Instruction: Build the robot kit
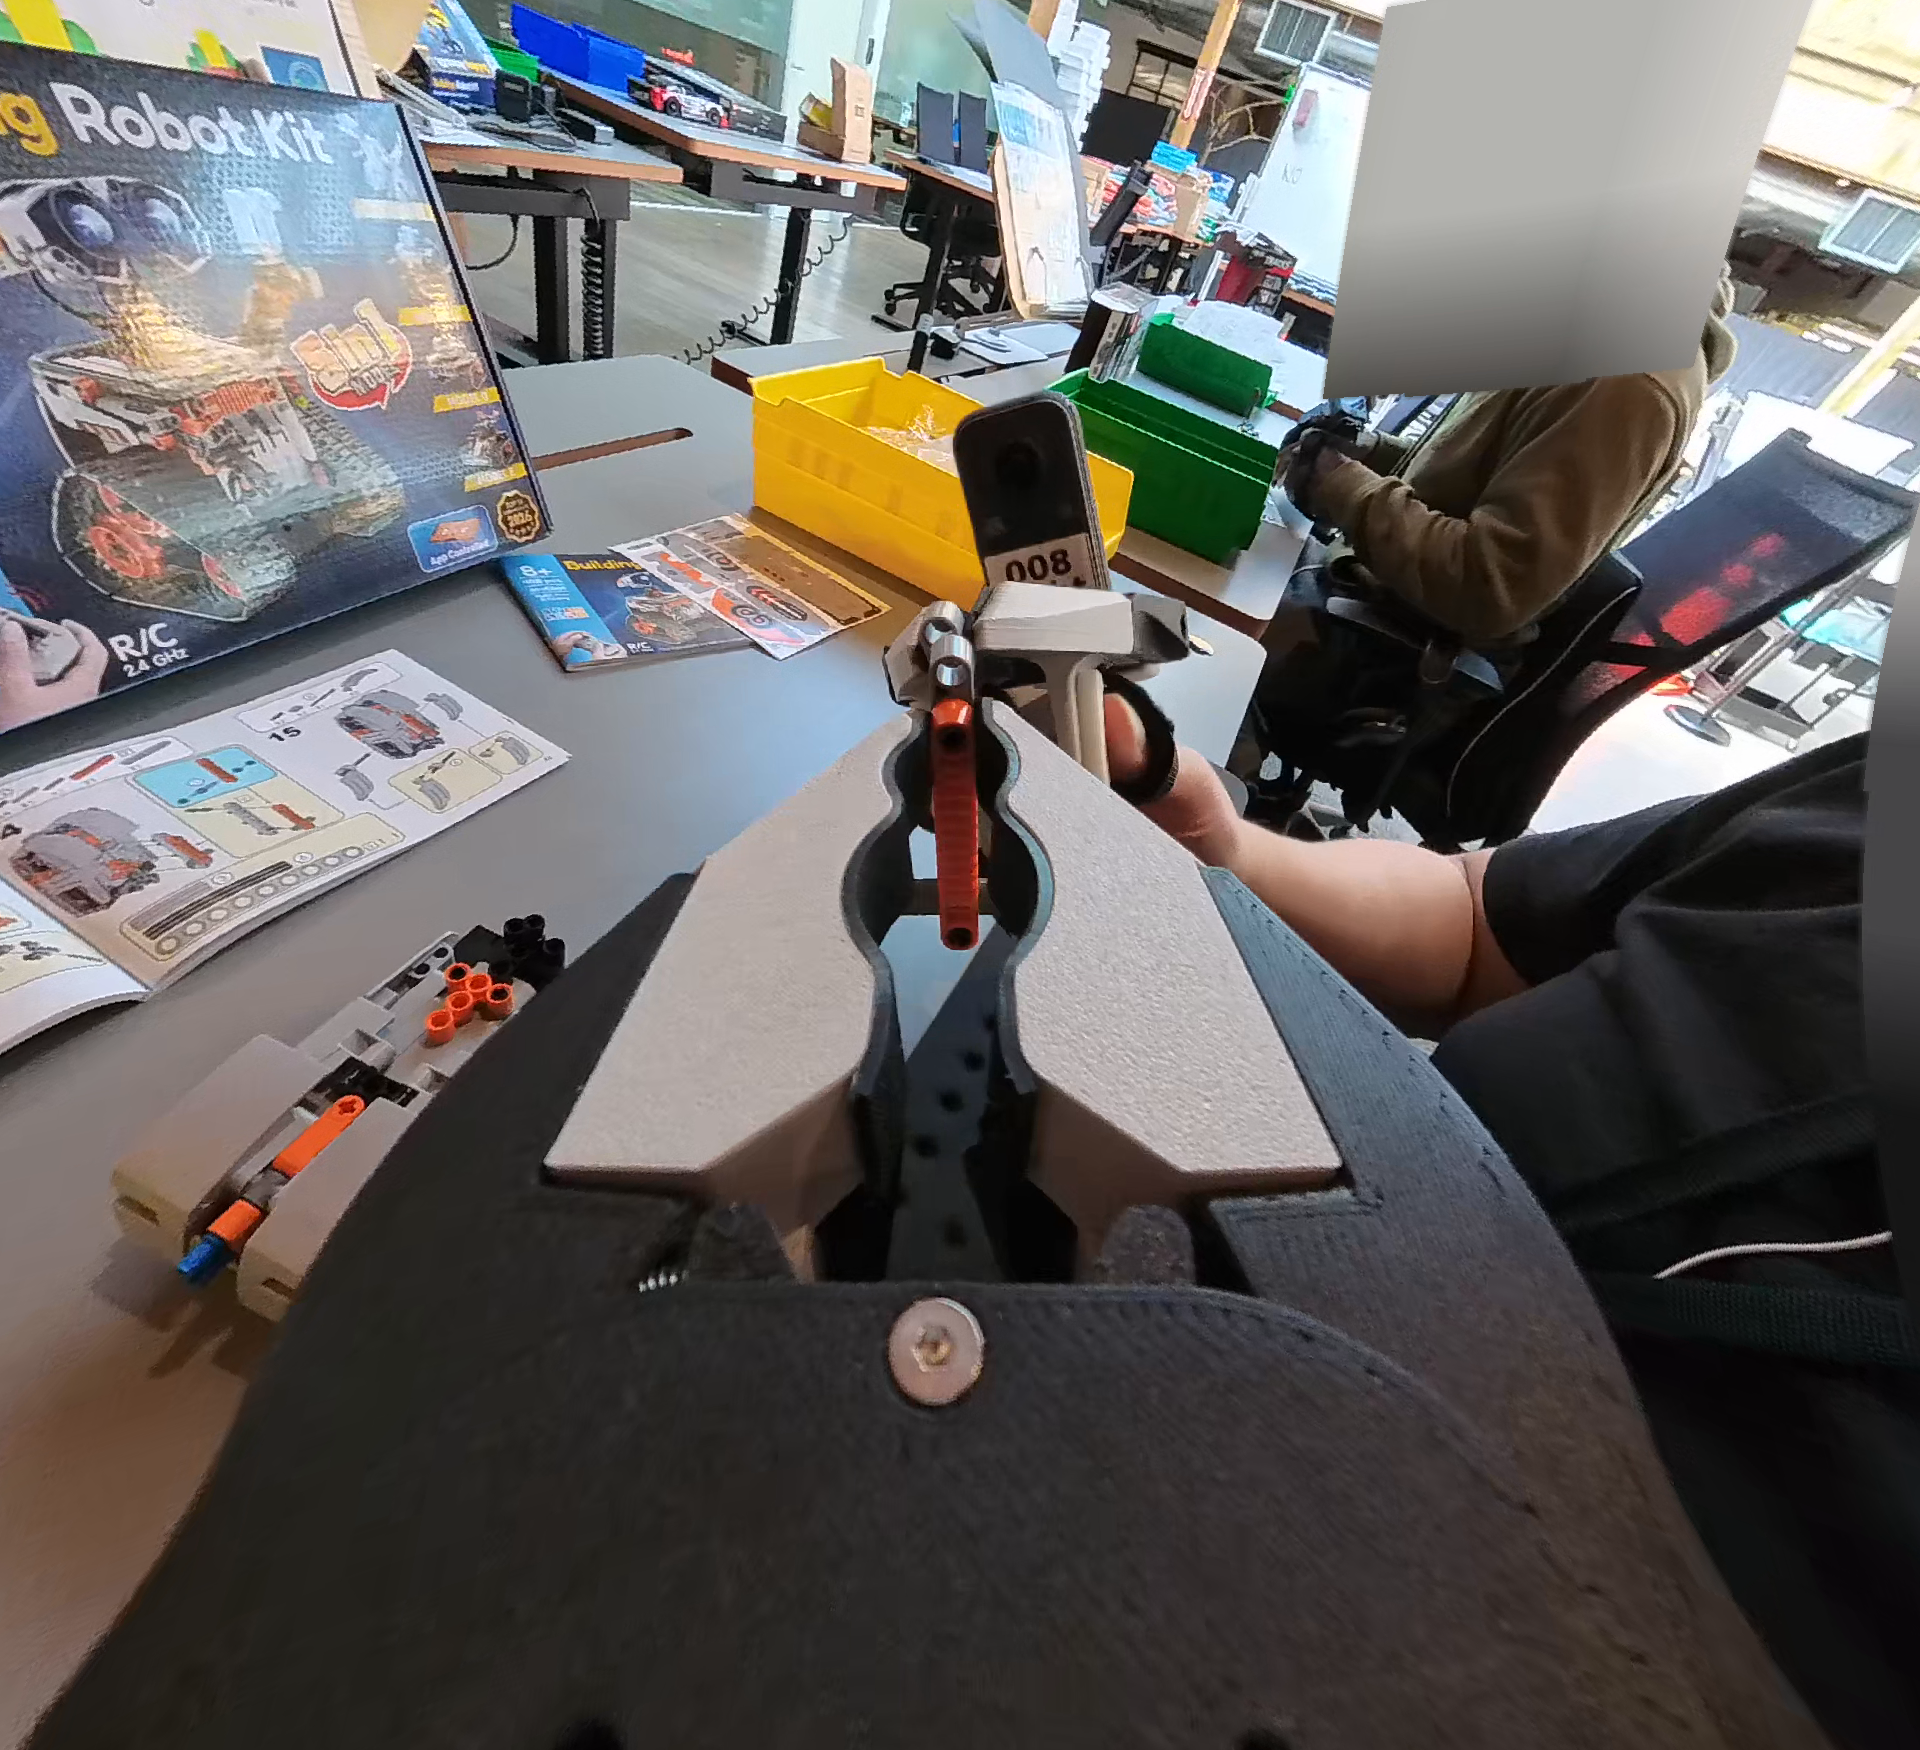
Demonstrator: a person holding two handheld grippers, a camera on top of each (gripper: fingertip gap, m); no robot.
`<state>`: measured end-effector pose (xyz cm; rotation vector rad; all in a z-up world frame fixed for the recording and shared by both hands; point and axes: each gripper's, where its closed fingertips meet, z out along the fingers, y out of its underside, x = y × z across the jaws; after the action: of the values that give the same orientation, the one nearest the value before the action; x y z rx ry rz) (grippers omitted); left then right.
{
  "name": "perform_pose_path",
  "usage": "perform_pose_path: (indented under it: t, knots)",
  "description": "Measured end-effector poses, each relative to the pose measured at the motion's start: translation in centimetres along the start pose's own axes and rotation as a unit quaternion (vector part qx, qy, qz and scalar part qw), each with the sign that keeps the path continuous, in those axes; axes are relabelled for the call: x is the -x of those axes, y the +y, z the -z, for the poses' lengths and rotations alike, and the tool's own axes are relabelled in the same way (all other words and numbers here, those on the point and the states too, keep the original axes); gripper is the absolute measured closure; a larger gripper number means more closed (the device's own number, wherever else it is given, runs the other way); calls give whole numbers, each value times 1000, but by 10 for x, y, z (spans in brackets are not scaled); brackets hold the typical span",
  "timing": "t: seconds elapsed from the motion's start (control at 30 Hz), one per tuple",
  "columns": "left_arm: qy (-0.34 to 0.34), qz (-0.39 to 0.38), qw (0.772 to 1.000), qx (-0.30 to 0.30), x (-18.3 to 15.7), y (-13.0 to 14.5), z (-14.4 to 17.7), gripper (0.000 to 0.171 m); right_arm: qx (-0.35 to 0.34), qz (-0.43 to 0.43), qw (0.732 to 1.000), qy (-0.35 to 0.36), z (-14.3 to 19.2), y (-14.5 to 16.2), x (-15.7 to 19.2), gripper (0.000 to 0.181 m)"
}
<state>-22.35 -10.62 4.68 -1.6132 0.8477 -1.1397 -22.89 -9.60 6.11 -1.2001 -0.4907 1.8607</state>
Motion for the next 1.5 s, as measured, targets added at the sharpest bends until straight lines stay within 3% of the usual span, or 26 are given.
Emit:
perform_pose_path:
  t: [0.17,0.4,0.57,0.7,1.1,1.3,1.5]
  knots:
    - [37,31,999,8,-3,3,2,166,20,-6,1000,-14,0,5,2,177]
    - [27,18,999,28,1,8,3,165,54,-20,998,7,0,10,-3,177]
    - [-3,-11,999,32,4,9,1,166,35,-47,998,14,1,8,-7,176]
    - [35,26,999,21,-2,6,1,166,11,-47,999,-15,1,6,-1,176]
    - [41,33,998,26,2,11,2,165,30,1,999,23,1,11,-7,177]
    - [74,50,996,26,-5,11,0,166,91,-27,995,14,-1,11,0,168]
    - [108,79,991,8,-10,9,-1,166,133,-34,990,33,1,11,3,175]
